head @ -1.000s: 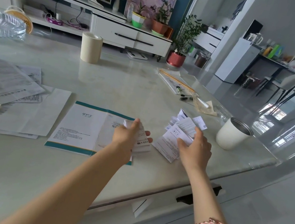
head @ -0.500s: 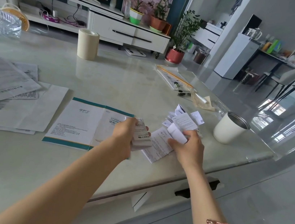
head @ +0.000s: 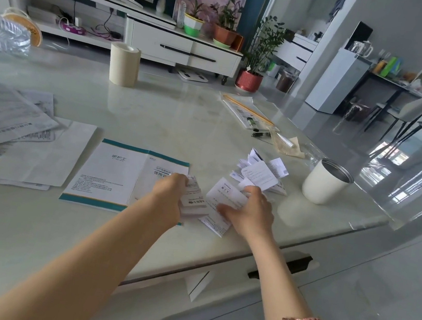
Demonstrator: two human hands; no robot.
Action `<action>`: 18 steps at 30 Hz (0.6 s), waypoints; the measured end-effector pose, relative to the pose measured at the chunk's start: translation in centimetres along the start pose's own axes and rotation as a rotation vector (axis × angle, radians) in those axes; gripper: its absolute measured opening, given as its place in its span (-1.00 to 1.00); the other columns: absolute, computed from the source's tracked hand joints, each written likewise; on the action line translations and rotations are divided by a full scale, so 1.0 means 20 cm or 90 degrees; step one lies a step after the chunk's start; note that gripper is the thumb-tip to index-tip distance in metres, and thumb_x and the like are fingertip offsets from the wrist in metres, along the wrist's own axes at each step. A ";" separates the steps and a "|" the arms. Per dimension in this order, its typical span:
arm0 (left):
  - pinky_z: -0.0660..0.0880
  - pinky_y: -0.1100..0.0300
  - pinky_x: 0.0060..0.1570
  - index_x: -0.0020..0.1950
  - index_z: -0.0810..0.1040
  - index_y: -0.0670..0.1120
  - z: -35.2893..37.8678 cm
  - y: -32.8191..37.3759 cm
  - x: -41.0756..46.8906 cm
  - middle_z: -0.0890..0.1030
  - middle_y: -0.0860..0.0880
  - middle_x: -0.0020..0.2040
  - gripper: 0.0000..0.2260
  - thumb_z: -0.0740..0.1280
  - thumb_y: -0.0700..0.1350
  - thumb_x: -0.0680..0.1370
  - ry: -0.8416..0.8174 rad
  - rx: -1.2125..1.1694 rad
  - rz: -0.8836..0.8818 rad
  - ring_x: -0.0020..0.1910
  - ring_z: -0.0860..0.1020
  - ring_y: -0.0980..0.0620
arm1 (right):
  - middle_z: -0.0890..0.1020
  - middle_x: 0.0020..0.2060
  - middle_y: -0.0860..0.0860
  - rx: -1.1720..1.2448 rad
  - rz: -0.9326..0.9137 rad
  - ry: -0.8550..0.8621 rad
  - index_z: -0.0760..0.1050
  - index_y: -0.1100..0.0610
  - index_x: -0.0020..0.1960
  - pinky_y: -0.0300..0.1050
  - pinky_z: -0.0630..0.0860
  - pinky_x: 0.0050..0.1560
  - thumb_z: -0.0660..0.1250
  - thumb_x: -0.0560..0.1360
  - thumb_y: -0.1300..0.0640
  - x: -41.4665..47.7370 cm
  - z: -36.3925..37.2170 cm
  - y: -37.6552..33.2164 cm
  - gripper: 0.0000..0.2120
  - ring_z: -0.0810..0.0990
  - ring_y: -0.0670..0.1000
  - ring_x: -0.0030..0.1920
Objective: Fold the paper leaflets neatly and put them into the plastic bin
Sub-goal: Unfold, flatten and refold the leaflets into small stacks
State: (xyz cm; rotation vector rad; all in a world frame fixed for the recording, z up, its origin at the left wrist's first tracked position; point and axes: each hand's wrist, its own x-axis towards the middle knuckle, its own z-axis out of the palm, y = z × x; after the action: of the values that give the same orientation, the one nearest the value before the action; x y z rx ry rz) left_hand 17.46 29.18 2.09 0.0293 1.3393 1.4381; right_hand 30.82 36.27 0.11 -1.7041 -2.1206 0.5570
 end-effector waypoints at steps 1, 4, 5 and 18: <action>0.50 -0.15 0.09 -0.19 0.37 -0.11 0.00 0.00 0.00 0.53 -0.11 -0.22 -0.85 0.18 -0.22 0.59 -0.008 -0.005 -0.001 -0.31 0.51 -0.10 | 0.53 0.06 -0.02 0.036 0.001 0.003 0.40 0.08 0.15 -0.05 0.42 0.12 0.46 0.36 0.07 0.00 -0.01 0.00 -0.58 0.46 0.09 0.16; 0.51 -0.04 -0.20 -0.13 0.41 -0.12 -0.02 0.02 0.01 0.53 -0.11 -0.22 -0.91 0.19 -0.23 0.58 -0.042 -0.032 -0.004 -0.31 0.52 -0.08 | 0.50 -0.34 -0.06 0.186 -0.020 0.024 0.46 0.15 -0.20 -0.31 0.38 -0.35 0.34 0.39 0.24 0.00 -0.05 -0.01 -0.94 0.46 0.05 -0.24; 0.52 -0.01 -0.28 -0.10 0.41 -0.12 -0.02 0.02 0.01 0.53 -0.11 -0.22 -0.93 0.18 -0.23 0.57 -0.060 -0.048 -0.007 -0.31 0.52 -0.08 | 0.51 -0.35 -0.04 0.244 -0.014 0.040 0.47 0.19 -0.21 -0.30 0.40 -0.35 0.32 0.39 0.25 0.00 -0.07 -0.02 -0.97 0.46 0.05 -0.27; 0.59 -0.06 -0.36 0.09 0.50 -0.24 0.00 0.01 -0.10 0.60 -0.22 -0.06 -0.76 0.07 -0.27 0.57 -0.178 -0.076 0.038 -0.20 0.59 -0.14 | 0.59 -0.14 0.04 0.428 -0.136 0.197 0.44 0.12 -0.08 -0.23 0.53 -0.22 0.27 0.42 0.38 -0.22 -0.09 -0.21 -0.80 0.59 0.05 -0.21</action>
State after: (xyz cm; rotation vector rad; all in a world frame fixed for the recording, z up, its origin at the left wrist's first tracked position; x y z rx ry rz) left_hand 18.06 27.77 3.47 0.1872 1.0306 1.5008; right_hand 29.18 31.34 3.70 -1.0912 -1.6134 0.7708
